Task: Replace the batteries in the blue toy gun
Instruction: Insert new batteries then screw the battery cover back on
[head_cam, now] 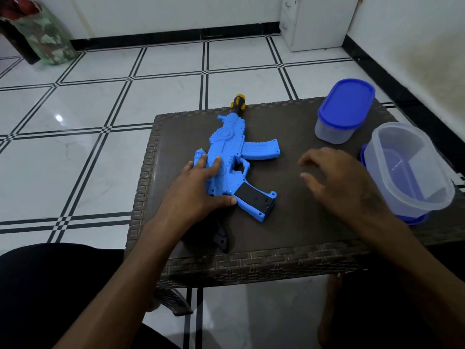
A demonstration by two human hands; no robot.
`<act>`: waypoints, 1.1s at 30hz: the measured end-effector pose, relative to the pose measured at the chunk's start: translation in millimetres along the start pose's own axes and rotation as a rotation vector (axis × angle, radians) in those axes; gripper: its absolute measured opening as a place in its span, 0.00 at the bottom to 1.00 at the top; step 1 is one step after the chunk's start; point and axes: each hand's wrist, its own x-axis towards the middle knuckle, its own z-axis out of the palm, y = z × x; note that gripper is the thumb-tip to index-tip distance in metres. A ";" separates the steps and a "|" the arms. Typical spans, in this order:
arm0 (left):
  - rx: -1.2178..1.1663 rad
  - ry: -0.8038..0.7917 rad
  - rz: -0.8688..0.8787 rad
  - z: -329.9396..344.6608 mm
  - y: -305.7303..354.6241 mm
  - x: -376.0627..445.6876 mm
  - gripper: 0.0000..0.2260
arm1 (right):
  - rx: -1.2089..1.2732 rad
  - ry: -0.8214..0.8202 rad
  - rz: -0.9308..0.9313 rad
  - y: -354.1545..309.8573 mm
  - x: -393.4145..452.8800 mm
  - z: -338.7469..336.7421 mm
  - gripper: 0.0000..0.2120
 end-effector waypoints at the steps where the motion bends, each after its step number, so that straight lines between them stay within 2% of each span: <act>1: -0.002 0.006 0.003 0.0 0.3 -0.5 0.44 | -0.059 -0.034 0.098 3.4 0.4 0.4 0.14; 3: 0.001 0.016 0.002 0.0 2.0 -1.1 0.44 | -0.137 -0.121 0.255 5.9 -1.0 0.7 0.22; 6: 0.005 0.023 -0.014 0.7 3.9 -1.2 0.44 | -0.174 -0.205 0.394 6.6 -3.5 3.1 0.30; 10: -0.012 0.022 -0.012 1.2 5.2 -0.6 0.44 | -0.164 -0.155 0.427 11.0 -0.2 -0.8 0.31; 18: 0.011 -0.003 -0.004 -0.9 3.6 1.1 0.44 | -0.118 -0.094 0.349 11.6 9.3 3.7 0.26; 20: 0.022 -0.017 0.001 -0.7 3.8 4.1 0.44 | -0.008 -0.038 0.270 13.9 10.0 5.8 0.24; 23: 0.007 -0.012 -0.013 -1.6 6.4 8.3 0.44 | 0.176 0.100 0.047 13.2 7.9 8.2 0.22; 26: -0.013 -0.015 -0.015 -2.1 10.6 16.0 0.44 | 0.246 0.176 -0.090 8.3 5.4 9.0 0.22; 29: -0.036 -0.055 -0.023 -4.9 13.0 25.0 0.44 | 0.396 0.273 -0.141 1.8 4.3 3.5 0.20; 33: -0.116 -0.098 -0.070 -12.0 22.2 29.8 0.42 | 0.716 0.329 -0.081 -12.3 -0.8 -9.5 0.14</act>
